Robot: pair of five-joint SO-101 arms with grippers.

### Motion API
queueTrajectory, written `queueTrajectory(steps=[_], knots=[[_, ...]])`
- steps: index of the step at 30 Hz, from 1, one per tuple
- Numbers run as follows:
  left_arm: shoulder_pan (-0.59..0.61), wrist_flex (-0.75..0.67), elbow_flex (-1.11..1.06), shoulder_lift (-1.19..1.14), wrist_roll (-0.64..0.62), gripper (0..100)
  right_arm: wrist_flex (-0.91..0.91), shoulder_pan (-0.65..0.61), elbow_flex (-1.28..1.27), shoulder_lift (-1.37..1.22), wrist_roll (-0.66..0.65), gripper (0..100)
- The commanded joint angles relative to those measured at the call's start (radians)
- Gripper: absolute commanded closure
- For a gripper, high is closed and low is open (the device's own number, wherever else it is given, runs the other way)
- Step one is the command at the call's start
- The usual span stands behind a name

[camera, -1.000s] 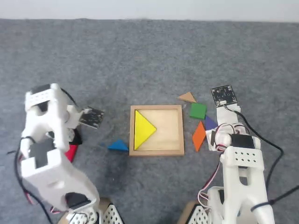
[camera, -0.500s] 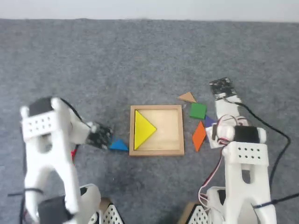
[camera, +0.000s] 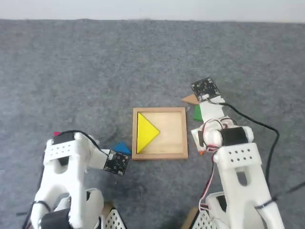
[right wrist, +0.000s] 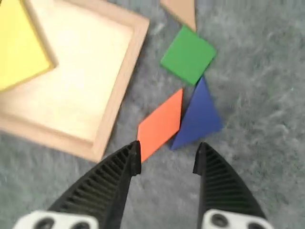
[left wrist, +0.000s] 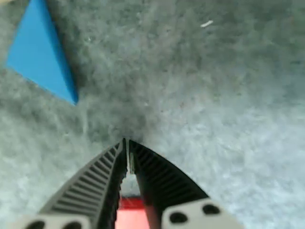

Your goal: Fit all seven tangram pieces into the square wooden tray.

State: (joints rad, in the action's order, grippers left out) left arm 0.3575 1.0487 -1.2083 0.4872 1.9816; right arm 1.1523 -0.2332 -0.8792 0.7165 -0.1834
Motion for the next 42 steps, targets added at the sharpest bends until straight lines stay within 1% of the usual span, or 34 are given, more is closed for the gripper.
queueTrajectory(steps=[1, 3, 6, 9, 10, 19, 22, 25, 31, 34, 35, 36, 40, 41, 42], knots=[[-0.003, -0.083, -0.025, 0.035, -0.008, 99, -0.107, -0.004, 0.058, -0.165, 0.160, 79.6], [-0.003, -0.087, -0.025, 0.032, -0.009, 99, -0.145, -0.015, 0.066, -0.257, 0.285, 78.2], [-0.003, -0.089, -0.025, 0.032, -0.009, 99, -0.147, -0.035, 0.109, -0.377, 0.483, 75.0], [-0.003, -0.089, -0.025, 0.032, -0.009, 99, -0.148, -0.031, 0.149, -0.455, 0.654, 74.9], [-0.003, -0.089, -0.025, 0.032, -0.009, 99, -0.148, -0.028, 0.157, -0.472, 0.674, 74.9], [-0.003, -0.089, -0.025, 0.032, -0.011, 99, -0.156, -0.028, 0.164, -0.512, 0.677, 74.9], [-0.003, -0.091, -0.025, 0.032, -0.011, 99, -0.162, 0.005, 0.166, -0.512, 0.684, 74.9], [-0.003, -0.091, -0.025, 0.032, -0.011, 99, -0.193, 0.041, 0.166, -0.515, 0.756, 75.0], [-0.003, -0.091, -0.025, 0.032, -0.011, 99, -0.193, 0.035, 0.166, -0.513, 0.812, 74.9], [-0.003, -0.091, -0.025, 0.032, -0.009, 99, -0.188, 0.088, 0.195, -0.513, 0.809, 74.9], [-0.003, -0.091, -0.025, 0.032, -0.009, 99, -0.183, 0.102, 0.210, -0.513, 0.786, 74.9], [-0.003, -0.091, -0.025, 0.032, -0.009, 99, -0.183, 0.114, 0.224, -0.513, 0.732, 75.0], [-0.003, -0.091, -0.025, 0.032, -0.009, 99, -0.183, 0.125, 0.255, -0.541, 0.356, 75.0], [-0.003, -0.091, -0.025, 0.032, -0.009, 99, -0.186, 0.128, 0.264, -0.562, 0.282, 75.0], [-0.003, -0.091, -0.025, 0.032, -0.009, 99, -0.188, 0.131, 0.275, -0.588, 0.241, 74.9]])
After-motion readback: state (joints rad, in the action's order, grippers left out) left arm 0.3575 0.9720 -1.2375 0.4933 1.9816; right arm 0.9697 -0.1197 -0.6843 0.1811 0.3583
